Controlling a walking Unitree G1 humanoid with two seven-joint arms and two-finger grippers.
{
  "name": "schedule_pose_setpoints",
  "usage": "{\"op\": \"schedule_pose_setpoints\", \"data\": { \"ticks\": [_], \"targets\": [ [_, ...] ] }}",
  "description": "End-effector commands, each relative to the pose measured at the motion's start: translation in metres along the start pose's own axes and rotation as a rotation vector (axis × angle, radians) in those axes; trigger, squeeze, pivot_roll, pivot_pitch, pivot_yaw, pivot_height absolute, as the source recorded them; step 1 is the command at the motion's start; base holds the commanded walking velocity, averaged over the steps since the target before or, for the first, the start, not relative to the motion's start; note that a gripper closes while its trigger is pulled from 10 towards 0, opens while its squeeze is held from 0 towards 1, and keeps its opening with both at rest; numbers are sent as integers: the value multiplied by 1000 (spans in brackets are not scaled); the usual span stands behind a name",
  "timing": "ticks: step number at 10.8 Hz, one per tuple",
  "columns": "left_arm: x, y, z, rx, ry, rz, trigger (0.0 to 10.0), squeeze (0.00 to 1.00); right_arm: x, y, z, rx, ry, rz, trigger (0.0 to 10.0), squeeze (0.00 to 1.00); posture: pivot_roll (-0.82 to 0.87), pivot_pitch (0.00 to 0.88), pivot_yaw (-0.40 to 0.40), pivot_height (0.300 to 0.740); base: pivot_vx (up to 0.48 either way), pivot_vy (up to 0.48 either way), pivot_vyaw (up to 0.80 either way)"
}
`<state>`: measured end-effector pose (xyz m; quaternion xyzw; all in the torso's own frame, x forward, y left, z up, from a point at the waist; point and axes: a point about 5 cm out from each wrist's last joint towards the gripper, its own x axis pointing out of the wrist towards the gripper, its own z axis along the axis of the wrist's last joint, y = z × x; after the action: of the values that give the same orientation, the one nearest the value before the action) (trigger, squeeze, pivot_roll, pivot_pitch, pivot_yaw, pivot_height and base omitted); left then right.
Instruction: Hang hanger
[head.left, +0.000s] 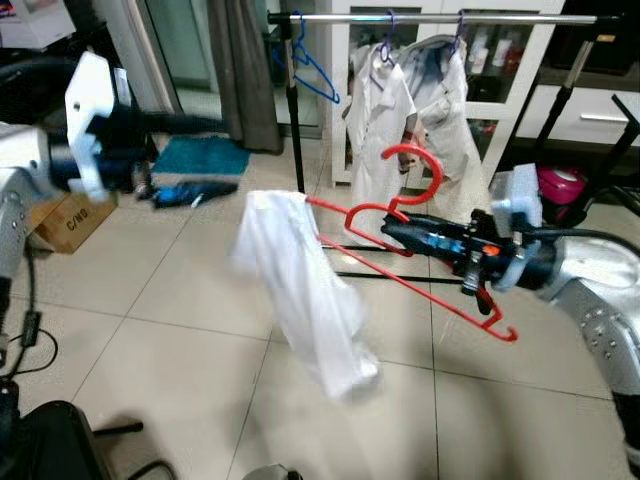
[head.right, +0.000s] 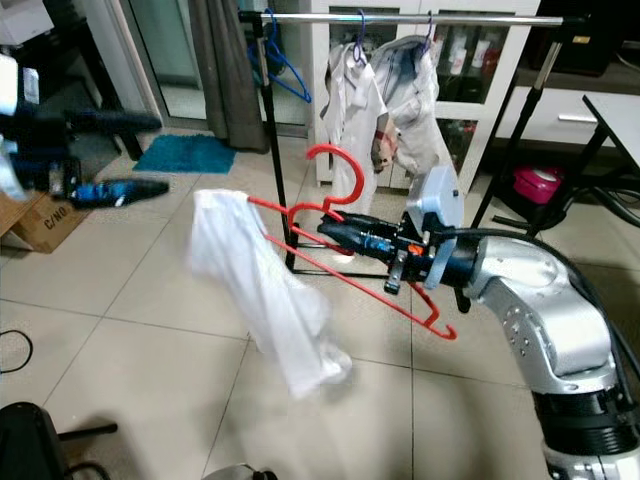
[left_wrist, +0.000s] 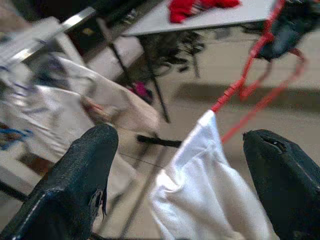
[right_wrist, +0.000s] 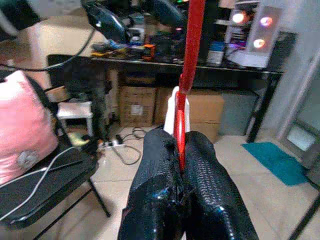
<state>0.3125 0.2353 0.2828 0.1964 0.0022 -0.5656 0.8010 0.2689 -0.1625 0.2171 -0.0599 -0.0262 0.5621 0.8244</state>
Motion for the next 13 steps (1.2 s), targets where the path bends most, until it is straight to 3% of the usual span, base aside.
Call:
{"op": "schedule_pose_setpoints", "data": {
  "ticks": [1,2,3,4,5,6,13],
  "targets": [
    [-1,0,4,17,33,-59,10000,0,4,1,14,-58,-38,53,10000,0,-108,0,88,740,0,0,0],
    [4,-8,0,-15,59,-208,10000,0,3,3,17,-80,-32,97,10000,0,-103,0,94,740,0,0,0],
    [9,-8,-5,4,80,-268,5059,0,2,5,16,-85,-28,122,10000,0,-104,0,99,740,0,0,0],
    [15,-7,-10,12,100,-294,4471,0,2,8,19,-92,-30,145,10000,0,-112,0,110,740,0,0,0],
    [19,-6,-14,28,129,-314,1569,0,1,11,20,-97,-28,162,10000,0,-121,0,121,740,0,0,0],
    [25,-5,-20,41,153,-337,0,0,1,14,21,-100,-23,182,10000,0,-130,0,128,740,0,0,0],
    [41,-6,-28,30,139,-418,0,0,2,20,27,-107,-14,236,10000,0,-151,0,133,740,0,0,0]
  ]
}}
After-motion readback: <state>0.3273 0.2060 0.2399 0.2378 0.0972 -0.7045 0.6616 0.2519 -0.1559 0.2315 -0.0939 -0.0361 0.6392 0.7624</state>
